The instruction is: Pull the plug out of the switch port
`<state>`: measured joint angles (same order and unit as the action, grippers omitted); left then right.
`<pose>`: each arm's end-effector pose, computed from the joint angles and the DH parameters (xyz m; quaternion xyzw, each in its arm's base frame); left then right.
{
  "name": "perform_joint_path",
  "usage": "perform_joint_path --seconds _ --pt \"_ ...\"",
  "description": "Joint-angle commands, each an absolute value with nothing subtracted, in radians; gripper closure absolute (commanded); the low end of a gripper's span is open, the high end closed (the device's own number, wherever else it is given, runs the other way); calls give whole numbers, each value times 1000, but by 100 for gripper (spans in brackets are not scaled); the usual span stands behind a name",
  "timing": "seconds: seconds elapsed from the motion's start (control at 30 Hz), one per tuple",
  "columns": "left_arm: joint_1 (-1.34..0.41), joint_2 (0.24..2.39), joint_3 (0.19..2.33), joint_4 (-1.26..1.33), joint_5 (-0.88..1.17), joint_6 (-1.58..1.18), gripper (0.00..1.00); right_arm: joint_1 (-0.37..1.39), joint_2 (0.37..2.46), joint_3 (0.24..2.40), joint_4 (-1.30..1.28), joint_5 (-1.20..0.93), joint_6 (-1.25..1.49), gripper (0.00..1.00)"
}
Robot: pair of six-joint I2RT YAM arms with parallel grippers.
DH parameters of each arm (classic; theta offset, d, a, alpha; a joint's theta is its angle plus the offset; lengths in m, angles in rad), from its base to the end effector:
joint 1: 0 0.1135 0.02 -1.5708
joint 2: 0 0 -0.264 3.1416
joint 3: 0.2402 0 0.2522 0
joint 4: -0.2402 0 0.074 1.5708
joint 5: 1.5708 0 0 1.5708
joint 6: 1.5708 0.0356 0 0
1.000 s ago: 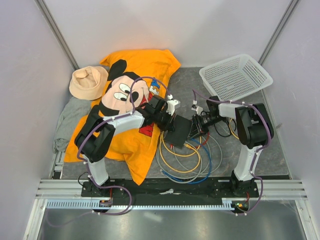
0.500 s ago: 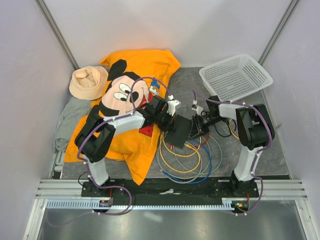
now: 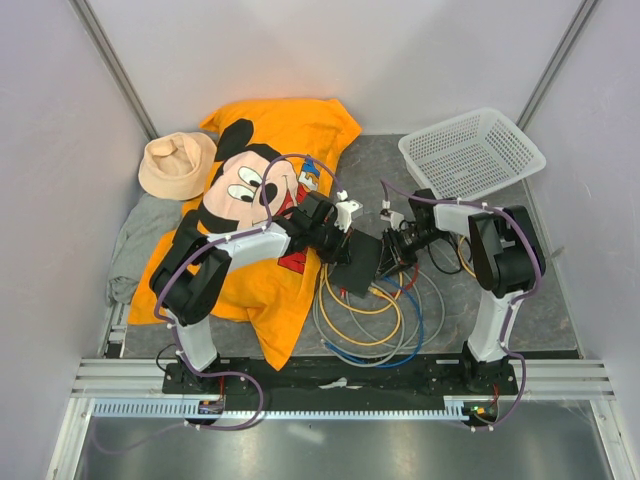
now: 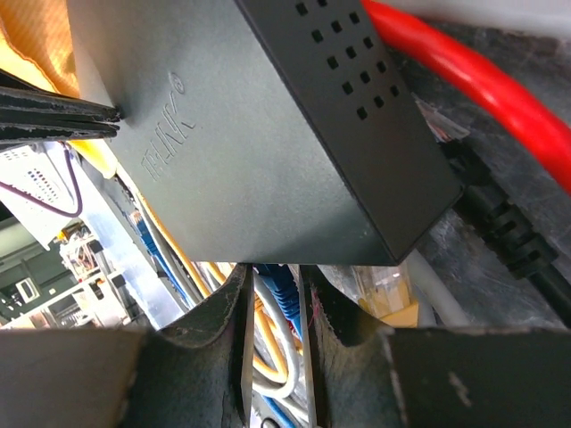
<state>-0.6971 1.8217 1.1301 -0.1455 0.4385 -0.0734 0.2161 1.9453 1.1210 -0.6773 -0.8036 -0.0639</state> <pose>0.2844 -0.2579 0.1803 0.3538 0.8432 -0.3197 0.2481 0.3205 0.0966 0.1217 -0.1417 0.9089 0.3921 0.0020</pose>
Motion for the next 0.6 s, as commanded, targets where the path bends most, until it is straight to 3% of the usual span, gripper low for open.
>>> perform_joint_path --seconds 0.0,0.13,0.37,0.57 --pt "-703 1839 1118 -150 400 -77 98 199 2029 1202 -629 -544 -103 96" --pt "-704 1841 1121 -155 402 -77 98 192 2060 1270 -660 -555 -101 98" --pt "-707 1832 1112 -147 399 -77 98 190 1945 1063 -583 -548 -83 100" --pt "-710 1835 1112 -149 397 -72 98 133 2071 1293 -629 -633 -89 100"
